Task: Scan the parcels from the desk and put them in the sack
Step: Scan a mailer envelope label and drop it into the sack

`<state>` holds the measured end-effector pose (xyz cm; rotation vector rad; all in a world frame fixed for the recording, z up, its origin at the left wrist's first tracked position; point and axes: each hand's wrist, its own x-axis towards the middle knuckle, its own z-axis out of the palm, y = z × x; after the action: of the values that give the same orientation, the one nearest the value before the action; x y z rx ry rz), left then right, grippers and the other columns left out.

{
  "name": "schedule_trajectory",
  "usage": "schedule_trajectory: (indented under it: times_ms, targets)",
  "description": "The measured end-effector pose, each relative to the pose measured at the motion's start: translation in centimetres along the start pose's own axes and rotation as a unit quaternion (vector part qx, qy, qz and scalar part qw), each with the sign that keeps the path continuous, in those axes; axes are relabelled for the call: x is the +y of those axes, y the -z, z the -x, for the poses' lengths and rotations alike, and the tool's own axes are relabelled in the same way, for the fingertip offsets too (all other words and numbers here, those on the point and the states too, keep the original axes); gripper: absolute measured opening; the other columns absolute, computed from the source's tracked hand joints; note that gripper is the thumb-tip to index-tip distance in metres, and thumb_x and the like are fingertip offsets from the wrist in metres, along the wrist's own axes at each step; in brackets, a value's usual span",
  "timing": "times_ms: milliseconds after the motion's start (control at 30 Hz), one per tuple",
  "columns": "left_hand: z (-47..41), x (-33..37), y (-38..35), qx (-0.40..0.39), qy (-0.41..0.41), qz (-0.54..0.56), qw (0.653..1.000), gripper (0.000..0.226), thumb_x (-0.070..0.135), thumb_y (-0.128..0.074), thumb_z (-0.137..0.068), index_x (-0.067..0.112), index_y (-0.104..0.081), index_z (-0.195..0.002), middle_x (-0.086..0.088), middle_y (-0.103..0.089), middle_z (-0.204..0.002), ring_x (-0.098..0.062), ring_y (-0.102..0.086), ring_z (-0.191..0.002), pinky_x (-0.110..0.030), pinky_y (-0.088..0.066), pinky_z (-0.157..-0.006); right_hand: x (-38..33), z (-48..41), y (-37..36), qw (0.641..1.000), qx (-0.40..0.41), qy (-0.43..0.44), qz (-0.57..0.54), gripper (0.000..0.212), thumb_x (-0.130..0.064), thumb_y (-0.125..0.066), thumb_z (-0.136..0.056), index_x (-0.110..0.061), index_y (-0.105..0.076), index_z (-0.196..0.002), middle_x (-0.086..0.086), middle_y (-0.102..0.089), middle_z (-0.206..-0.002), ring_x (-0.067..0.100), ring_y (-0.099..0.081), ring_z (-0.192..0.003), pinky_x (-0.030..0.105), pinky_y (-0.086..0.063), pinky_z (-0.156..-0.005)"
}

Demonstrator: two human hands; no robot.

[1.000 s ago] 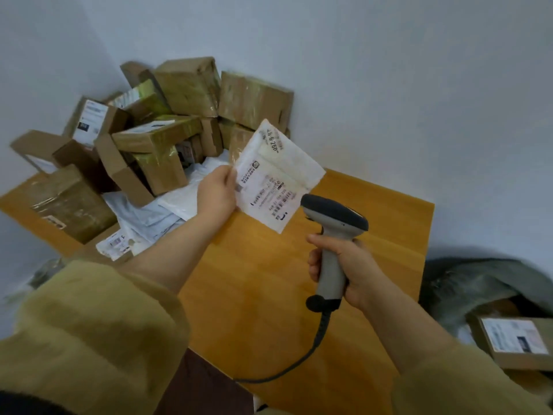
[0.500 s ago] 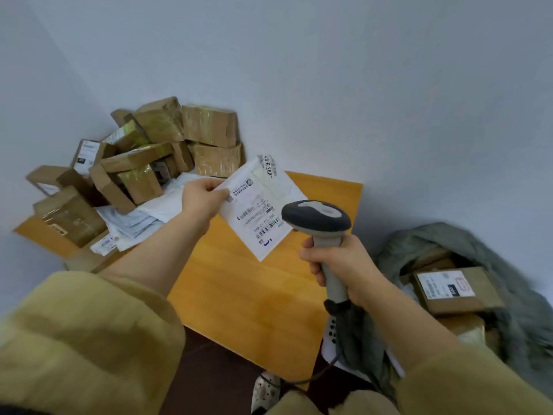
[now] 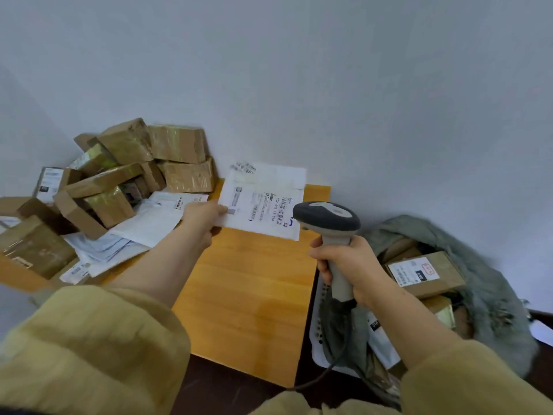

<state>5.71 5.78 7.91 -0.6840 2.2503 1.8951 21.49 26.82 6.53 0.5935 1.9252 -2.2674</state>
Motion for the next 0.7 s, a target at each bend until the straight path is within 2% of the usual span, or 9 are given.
schedule_trajectory:
  times_ms: [67, 133, 167, 233, 267, 300, 433, 567, 700]
  targets:
    - [-0.1, -3.4, 0.4, 0.005, 0.055, -0.024, 0.998, 0.013, -0.004, -0.057, -0.088, 0.008, -0.056, -0.093, -0.017, -0.058, -0.103, -0.025, -0.056, -0.074, -0.031, -0.044, -0.055, 0.4, -0.2, -0.1, 1.0, 0.006, -0.004, -0.01, 0.005, -0.001, -0.066, -0.082, -0.004, -0.062, -0.083, 0.008, -0.053, -0.053, 0.017, -0.044, -0.041, 0.027, -0.041, -0.045]
    - [0.5, -7.8, 0.8, -0.018, 0.121, -0.094, 0.988, 0.021, -0.003, -0.054, -0.091, 0.003, -0.054, -0.111, -0.017, -0.055, -0.102, -0.024, -0.053, -0.07, -0.036, -0.049, -0.063, 1.0, -0.4, -0.4, 1.0, 0.007, -0.012, -0.01, 0.006, 0.0, -0.066, -0.082, -0.003, -0.061, -0.081, 0.008, -0.052, -0.052, 0.018, -0.043, -0.04, 0.026, -0.04, -0.045]
    - [0.8, -9.8, 1.0, -0.038, 0.158, -0.149, 0.975, 0.033, 0.001, -0.056, -0.092, 0.001, -0.05, -0.124, -0.019, -0.055, -0.103, -0.027, -0.055, -0.077, -0.041, -0.051, -0.075, 1.3, -0.5, -0.7, 1.0, 0.007, -0.018, -0.008, 0.006, 0.0, -0.066, -0.082, -0.003, -0.061, -0.08, 0.008, -0.052, -0.051, 0.018, -0.042, -0.04, 0.026, -0.04, -0.045]
    - [0.9, -12.7, 1.3, -0.077, 0.193, -0.255, 0.944, 0.054, 0.012, -0.065, -0.09, 0.002, -0.042, -0.137, -0.019, -0.053, -0.125, -0.035, -0.053, -0.11, -0.046, -0.042, -0.094, 2.0, -0.8, -1.2, 0.999, 0.011, -0.035, -0.006, 0.006, 0.001, -0.065, -0.082, -0.003, -0.061, -0.079, 0.008, -0.051, -0.05, 0.018, -0.042, -0.039, 0.026, -0.039, -0.044]
    - [0.3, -13.6, 1.3, -0.096, 0.175, -0.289, 0.936, 0.057, 0.013, -0.068, -0.088, 0.002, -0.042, -0.137, -0.016, -0.05, -0.134, -0.034, -0.048, -0.121, -0.042, -0.04, -0.094, 2.4, -0.9, -1.5, 0.999, 0.017, -0.045, -0.005, 0.007, 0.001, -0.065, -0.082, -0.003, -0.061, -0.079, 0.009, -0.051, -0.05, 0.018, -0.042, -0.039, 0.026, -0.039, -0.044]
    - [-0.6, -14.2, 1.3, -0.114, 0.143, -0.328, 0.927, 0.056, 0.014, -0.07, -0.086, 0.003, -0.045, -0.135, -0.015, -0.051, -0.135, -0.032, -0.049, -0.122, -0.038, -0.041, -0.092, 2.8, -1.1, -1.8, 0.998, 0.023, -0.054, -0.006, 0.008, 0.002, -0.065, -0.083, -0.004, -0.061, -0.078, 0.009, -0.05, -0.05, 0.018, -0.042, -0.039, 0.026, -0.038, -0.043]
    - [-4.7, -14.6, -0.1, -0.147, 0.0, -0.503, 0.852, 0.043, 0.023, -0.067, -0.086, 0.006, -0.055, -0.123, -0.013, -0.061, -0.12, -0.027, -0.059, -0.108, -0.034, -0.05, -0.082, 4.2, -1.6, -3.2, 0.995, 0.048, -0.084, -0.002, 0.006, 0.002, -0.065, -0.082, -0.003, -0.061, -0.08, 0.01, -0.049, -0.053, 0.019, -0.041, -0.041, 0.026, -0.036, -0.043]
    - [-7.9, -14.8, -2.0, -0.153, -0.088, -0.585, 0.792, 0.059, 0.025, -0.066, -0.088, 0.002, -0.038, -0.135, -0.016, -0.043, -0.135, -0.03, -0.041, -0.125, -0.034, -0.04, -0.094, 5.0, -2.4, -4.7, 0.992, 0.068, -0.102, 0.006, 0.005, 0.0, -0.065, -0.083, -0.002, -0.061, -0.082, 0.011, -0.049, -0.054, 0.019, -0.041, -0.041, 0.026, -0.036, -0.042]
    - [-9.6, -15.3, -2.9, -0.171, -0.126, -0.65, 0.73, 0.072, 0.032, -0.07, -0.084, 0.001, -0.032, -0.137, -0.015, -0.042, -0.137, -0.031, -0.04, -0.127, -0.035, -0.035, -0.101, 5.1, -3.3, -5.9, 0.99, 0.092, -0.109, -0.001, 0.007, 0.0, -0.066, -0.083, -0.003, -0.061, -0.079, 0.01, -0.05, -0.053, 0.018, -0.041, -0.039, 0.026, -0.036, -0.043]
